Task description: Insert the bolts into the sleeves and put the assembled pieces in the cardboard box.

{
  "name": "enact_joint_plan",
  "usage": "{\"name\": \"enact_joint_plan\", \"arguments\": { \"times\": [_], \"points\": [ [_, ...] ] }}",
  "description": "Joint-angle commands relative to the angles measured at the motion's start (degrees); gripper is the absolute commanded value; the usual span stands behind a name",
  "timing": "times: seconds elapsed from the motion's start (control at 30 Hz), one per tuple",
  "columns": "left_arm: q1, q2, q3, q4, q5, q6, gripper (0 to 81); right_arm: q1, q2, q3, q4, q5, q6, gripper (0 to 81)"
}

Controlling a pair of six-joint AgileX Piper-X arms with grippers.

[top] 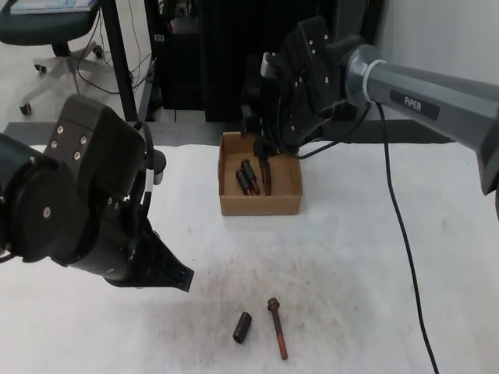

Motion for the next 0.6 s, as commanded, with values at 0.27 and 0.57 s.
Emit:
{"name": "enact_joint_plan", "arguments": {
  "times": [0.27, 0.57],
  "points": [
    [0.08, 0.09, -0.24, -0.89, 8.03, 0.19, 0.2, -0.39, -7.08, -0.58, 8.45, -3.77, -2.02, 0.2],
    [0.08, -0.96, -0.24, -2.17, 10.99, -0.03, 0.2, 5.31, -12.87, 7.12, 30.37, -5.11, -9.61, 0.8]
  ]
}}
